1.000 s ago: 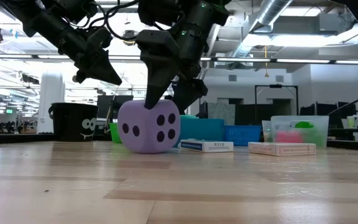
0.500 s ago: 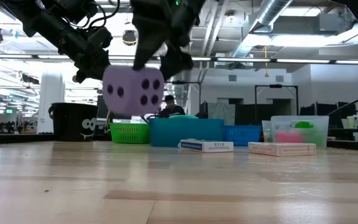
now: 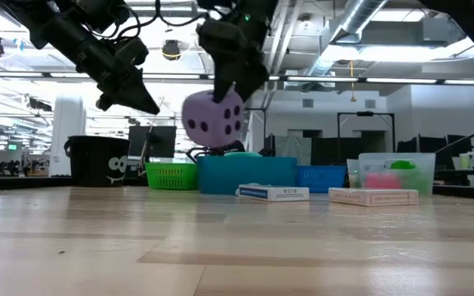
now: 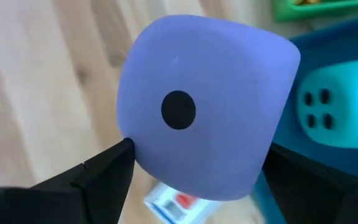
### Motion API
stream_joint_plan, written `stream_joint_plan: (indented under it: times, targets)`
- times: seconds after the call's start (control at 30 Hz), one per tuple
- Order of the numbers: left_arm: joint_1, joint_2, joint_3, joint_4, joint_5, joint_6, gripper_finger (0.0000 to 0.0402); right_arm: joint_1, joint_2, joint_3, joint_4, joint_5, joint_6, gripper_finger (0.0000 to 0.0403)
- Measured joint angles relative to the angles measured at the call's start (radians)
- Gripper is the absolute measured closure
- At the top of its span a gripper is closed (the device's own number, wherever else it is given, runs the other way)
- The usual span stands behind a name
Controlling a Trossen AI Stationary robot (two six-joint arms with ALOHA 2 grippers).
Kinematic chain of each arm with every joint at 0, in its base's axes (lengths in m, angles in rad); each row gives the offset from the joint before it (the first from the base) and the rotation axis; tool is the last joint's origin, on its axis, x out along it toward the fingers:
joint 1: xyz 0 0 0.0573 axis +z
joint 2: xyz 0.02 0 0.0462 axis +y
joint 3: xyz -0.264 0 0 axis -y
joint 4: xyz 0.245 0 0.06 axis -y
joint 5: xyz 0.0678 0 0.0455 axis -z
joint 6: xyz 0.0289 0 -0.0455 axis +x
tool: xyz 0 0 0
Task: Pick & Place Toys
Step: Put the purple die into the blue bin
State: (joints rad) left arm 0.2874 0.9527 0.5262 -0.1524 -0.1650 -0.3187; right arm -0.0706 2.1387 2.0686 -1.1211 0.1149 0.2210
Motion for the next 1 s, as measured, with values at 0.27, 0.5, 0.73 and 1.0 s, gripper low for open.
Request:
stream_joint_plan:
  times: [0.27, 0.5, 0.73, 1.0]
  targets:
    - [0.0, 0.0, 0.0, -0.103, 0.004, 0.0, 0.0402, -0.115, 0.0, 0.0, -0.072, 0.025, -0.125, 0.0077]
    - [0.0, 0.0, 0.0, -0.099, 0.004, -0.001, 0.0402, -0.215, 0.0, 0.0, -0.087, 0.008, -0.197, 0.0077]
    - [0.0, 0.0, 0.0, -0.093, 0.003, -0.002, 0.0402, -0.238, 0.004, 0.0, -0.11, -0.07, -0.271, 0.0077]
    - [0.0, 0.0, 0.0, -0.094, -0.001, -0.004, 0.0402, -0.236, 0.009, -0.035, -0.052, 0.06, -0.31, 0.0077]
